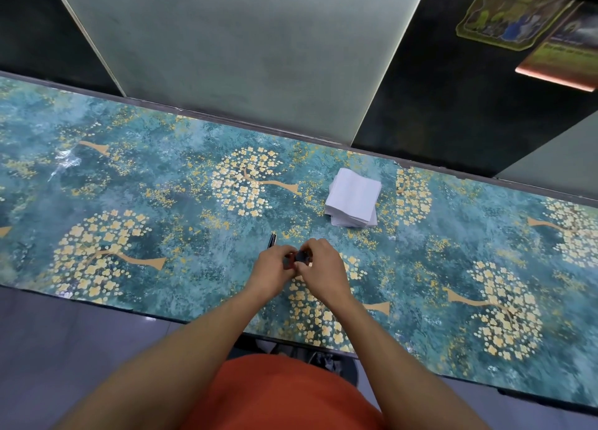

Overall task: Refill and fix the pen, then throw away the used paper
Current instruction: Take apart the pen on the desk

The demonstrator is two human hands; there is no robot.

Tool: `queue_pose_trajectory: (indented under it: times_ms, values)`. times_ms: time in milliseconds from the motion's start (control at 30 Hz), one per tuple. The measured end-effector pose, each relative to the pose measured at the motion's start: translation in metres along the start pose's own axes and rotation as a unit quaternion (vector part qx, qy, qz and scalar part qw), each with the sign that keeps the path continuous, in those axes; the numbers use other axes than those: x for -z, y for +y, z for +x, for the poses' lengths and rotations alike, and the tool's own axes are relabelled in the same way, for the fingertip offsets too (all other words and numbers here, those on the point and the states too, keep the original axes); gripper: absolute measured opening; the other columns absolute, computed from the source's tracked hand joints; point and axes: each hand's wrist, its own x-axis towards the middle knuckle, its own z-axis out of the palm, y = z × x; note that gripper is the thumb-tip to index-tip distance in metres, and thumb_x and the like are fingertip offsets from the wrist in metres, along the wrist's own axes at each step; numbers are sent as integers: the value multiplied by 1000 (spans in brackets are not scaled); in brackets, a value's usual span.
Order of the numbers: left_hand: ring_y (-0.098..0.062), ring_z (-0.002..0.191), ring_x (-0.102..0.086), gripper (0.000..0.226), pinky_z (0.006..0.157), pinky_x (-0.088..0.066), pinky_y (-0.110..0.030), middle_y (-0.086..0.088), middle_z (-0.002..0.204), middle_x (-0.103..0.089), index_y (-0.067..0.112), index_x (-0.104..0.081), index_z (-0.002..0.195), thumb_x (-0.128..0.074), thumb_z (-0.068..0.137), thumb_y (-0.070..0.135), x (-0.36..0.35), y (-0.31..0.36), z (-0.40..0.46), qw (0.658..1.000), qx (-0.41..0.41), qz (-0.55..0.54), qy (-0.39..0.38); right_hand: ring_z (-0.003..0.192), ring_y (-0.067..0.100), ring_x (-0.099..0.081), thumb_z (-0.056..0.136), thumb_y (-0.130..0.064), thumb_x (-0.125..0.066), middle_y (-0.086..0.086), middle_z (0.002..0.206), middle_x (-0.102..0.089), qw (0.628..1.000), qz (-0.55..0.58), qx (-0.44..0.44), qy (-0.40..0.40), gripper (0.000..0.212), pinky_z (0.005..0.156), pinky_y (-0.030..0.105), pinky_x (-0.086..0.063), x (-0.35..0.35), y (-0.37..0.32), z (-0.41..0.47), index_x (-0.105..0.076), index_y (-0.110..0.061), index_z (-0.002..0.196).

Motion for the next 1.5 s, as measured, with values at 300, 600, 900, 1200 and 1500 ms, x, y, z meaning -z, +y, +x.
queue_pose_trajectory:
  times_ms: [300,600,900,1200,1500]
  values:
    - [-17,90,-69,35,82,-56,-31,0,105,-73,25,-74,111,-73,78,13,0,2,-3,1000,8,-20,1,84,21,-57,87,-49,-71,-5,92,-55,998,-47,-28,21,31,74,41,-49,4,-7,0,-53,-25,93]
    - [-19,91,-70,38,86,-58,-38,-2,109,-74,21,-73,115,-74,79,9,1,2,-4,1000,5,-14,-2,94,21,-59,85,-51,-69,-4,106,-58,999,-47,-5,-10,36,79,41,-50,8,-6,1,-56,-27,108]
    - [-18,85,-70,36,84,-58,-37,-1,106,-74,20,-73,115,-78,80,14,1,4,-4,1000,15,-16,-3,94,25,-62,88,-32,-72,-1,104,-57,996,-82,22,-22,21,74,40,-51,9,-8,6,-58,-27,103]
    - [-19,86,-71,32,82,-60,-39,-2,105,-75,19,-74,112,-76,81,14,3,6,-5,1000,14,-23,0,83,29,-62,92,-53,-64,4,96,-60,990,-138,-14,1,38,64,38,-45,8,-15,8,-53,-17,101]
    - [-19,89,-71,34,85,-59,-39,-2,108,-75,19,-73,116,-76,82,14,4,7,-6,1000,11,-13,-8,91,27,-60,87,-49,-66,1,110,-53,994,-110,1,-14,42,71,41,-51,12,-14,8,-49,-23,116]
